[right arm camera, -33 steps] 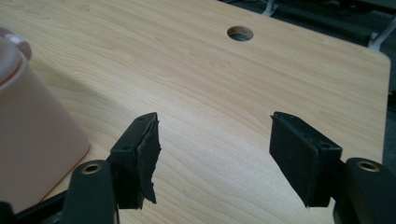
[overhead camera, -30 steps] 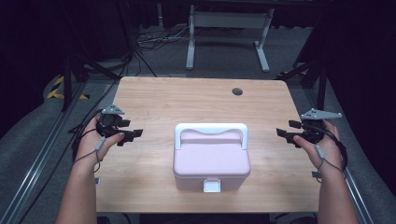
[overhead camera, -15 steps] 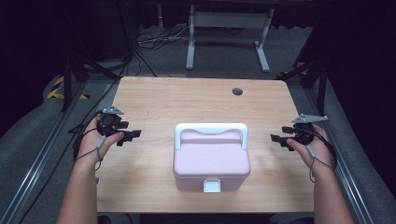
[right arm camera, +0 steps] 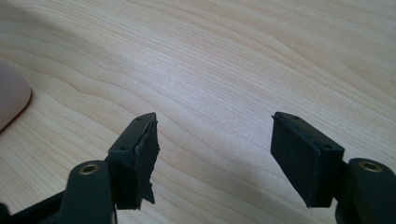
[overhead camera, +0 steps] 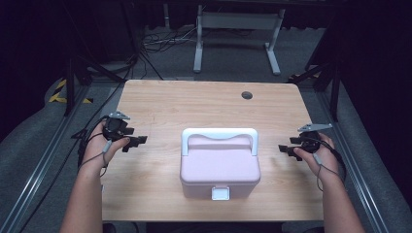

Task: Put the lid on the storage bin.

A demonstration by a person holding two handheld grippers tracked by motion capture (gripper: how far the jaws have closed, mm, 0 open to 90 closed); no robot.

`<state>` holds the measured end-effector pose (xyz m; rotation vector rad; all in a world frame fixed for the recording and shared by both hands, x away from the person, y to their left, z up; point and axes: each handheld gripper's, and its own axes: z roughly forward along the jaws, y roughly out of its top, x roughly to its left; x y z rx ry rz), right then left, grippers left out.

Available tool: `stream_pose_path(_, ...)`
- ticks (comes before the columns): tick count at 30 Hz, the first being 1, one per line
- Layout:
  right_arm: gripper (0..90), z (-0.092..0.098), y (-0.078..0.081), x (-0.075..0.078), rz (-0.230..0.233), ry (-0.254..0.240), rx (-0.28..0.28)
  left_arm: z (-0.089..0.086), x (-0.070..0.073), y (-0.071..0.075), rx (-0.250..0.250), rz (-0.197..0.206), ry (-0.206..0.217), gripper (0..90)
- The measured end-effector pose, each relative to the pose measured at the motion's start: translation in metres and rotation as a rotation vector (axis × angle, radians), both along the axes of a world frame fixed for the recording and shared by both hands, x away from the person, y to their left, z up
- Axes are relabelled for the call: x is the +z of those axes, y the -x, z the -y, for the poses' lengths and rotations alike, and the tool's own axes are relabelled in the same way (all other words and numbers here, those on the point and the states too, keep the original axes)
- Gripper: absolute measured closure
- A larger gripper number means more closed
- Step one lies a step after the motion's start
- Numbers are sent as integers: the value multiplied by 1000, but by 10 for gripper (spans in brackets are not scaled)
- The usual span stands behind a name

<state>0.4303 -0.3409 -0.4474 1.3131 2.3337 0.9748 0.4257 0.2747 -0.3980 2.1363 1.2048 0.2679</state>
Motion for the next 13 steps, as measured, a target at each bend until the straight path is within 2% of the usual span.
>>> stream_pose_path(7, 328, -4, 0, -4, -31, -1, 5, 1, 0, 0, -4, -1, 1, 318)
stream_pose_path(13, 331, -5, 1, -4, -29, -11, 16, 2, 2, 0, -12, 6, 6, 318)
